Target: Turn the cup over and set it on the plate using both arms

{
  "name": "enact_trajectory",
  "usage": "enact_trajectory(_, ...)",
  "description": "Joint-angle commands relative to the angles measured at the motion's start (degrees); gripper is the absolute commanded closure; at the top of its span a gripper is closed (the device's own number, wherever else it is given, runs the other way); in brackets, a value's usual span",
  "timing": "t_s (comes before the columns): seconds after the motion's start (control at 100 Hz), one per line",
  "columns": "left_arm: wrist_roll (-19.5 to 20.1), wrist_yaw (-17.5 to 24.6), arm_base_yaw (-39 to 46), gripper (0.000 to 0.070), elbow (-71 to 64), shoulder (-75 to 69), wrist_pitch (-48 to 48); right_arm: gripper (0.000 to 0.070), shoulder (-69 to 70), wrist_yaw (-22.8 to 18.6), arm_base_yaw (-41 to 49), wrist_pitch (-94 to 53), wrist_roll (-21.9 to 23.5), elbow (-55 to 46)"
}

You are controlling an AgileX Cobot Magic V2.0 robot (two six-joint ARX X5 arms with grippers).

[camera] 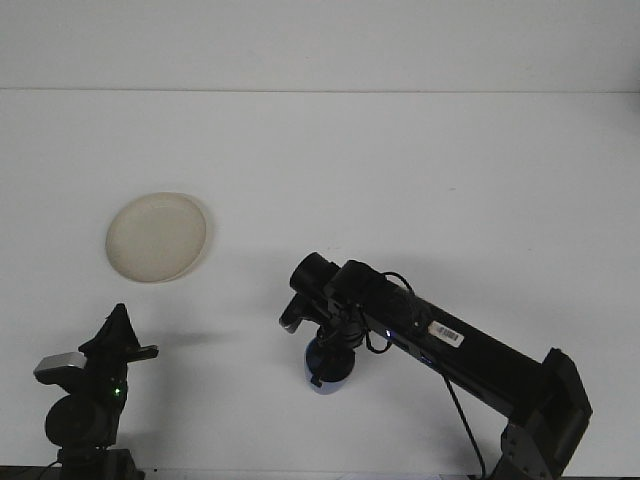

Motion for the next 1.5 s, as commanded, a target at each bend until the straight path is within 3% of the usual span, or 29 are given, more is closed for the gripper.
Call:
enact_trajectory(0.0,-0.4,0.0,0.0,0.0685,-1.0,-0.1,0.6,0.0617,1.2,0.0,0.6,0.2,-1.1,1.5)
enact_trajectory(0.11,-0.6,0.0,0.0,0.0686,-1.0,-0.1,0.6,0.0522,1.2,-0.1,0.6,0.3,-1.5,1.5)
enact_trajectory(0.2,-0.6,0.0,0.0,0.0685,-1.0,-0.1,0.6,0.0366,1.2,-0.8,0.6,0.3,-1.4,1.7)
enact_trajectory(0.25,-0.9,0.0,0.0,0.0685,-1.0,-0.1,0.6,0.0319,1.1,-1.7,0.5,-0.3,-1.4,2.3)
enact_trajectory(0.36,-4.8,0.6,0.0,0.0685,-0.9,-0.1,0.6,0.0314,-0.4,-2.3,-0.3,-2.9,-1.4,5.5)
enact_trajectory(0.59,-10.9,10.7,0.0,0.0687,0.6,-0.1,0.2,0.0315,-8.4,-2.4,-3.5,-1.3,-1.4,14.7)
enact_trajectory(0.8,-12.4,15.7,0.0,0.0686,7.0,1.5,-8.4,0.0316,-19.0,-2.7,-11.2,8.9,0.8,14.9)
enact_trajectory(1.0,-6.8,22.5,0.0,0.0685,17.6,11.3,-11.2,0.0316,-29.3,-2.6,-20.4,18.1,1.0,4.1)
enact_trajectory(1.24,9.1,28.3,-1.5,0.0678,36.1,32.9,-25.5,0.0316,-46.0,-2.7,-29.5,40.0,3.9,-22.3)
enact_trajectory(1.27,11.0,29.2,-2.1,0.0655,38.2,35.4,-27.5,0.0316,-47.7,-2.7,-30.1,42.1,4.2,-24.7)
enact_trajectory(1.31,13.1,30.4,-3.0,0.0573,40.7,38.8,-29.6,0.0316,-50.1,-2.7,-31.0,45.2,5.0,-28.4)
enact_trajectory(1.42,15.9,32.1,-5.9,0.0231,46.4,47.1,-34.1,0.0316,-55.6,-2.6,-32.9,50.6,6.5,-36.7)
enact_trajectory(1.49,17.6,32.2,-8.4,0.0165,49.7,51.7,-37.2,0.0316,-57.9,-2.6,-33.7,52.0,6.6,-40.3)
